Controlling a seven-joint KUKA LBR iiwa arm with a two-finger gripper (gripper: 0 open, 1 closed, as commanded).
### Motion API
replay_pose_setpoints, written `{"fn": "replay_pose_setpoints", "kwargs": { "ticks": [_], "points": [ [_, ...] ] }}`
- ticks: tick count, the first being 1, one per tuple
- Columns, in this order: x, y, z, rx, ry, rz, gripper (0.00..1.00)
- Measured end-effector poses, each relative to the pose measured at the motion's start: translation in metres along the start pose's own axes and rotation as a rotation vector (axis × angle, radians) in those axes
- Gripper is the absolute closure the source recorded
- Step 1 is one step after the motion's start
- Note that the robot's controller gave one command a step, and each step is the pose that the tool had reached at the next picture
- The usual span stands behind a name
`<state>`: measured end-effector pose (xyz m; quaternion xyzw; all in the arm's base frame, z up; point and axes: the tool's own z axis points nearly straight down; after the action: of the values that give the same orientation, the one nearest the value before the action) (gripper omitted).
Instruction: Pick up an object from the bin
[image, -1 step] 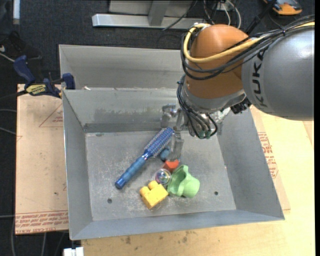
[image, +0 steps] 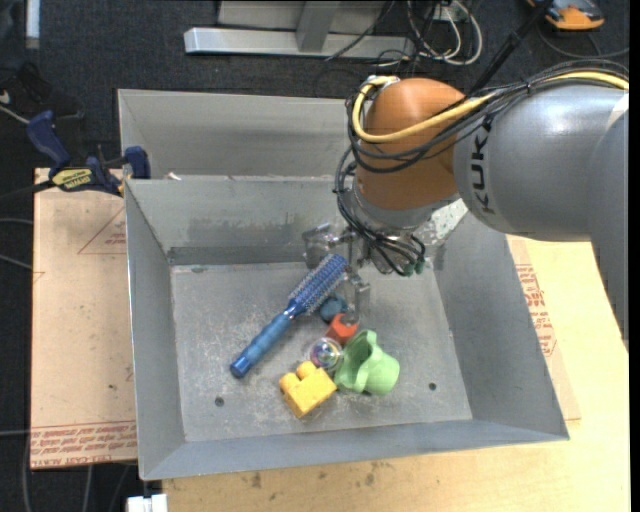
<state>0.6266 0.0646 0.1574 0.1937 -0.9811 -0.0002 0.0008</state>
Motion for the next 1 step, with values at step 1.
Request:
{"fn": "replay_pose_setpoints", "kwargs": {
  "ticks": [1],
  "points": [
    [-0.0242, -0.0035, 0.0521, 0.000, -0.003, -0.471, 0.00]
  ]
}}
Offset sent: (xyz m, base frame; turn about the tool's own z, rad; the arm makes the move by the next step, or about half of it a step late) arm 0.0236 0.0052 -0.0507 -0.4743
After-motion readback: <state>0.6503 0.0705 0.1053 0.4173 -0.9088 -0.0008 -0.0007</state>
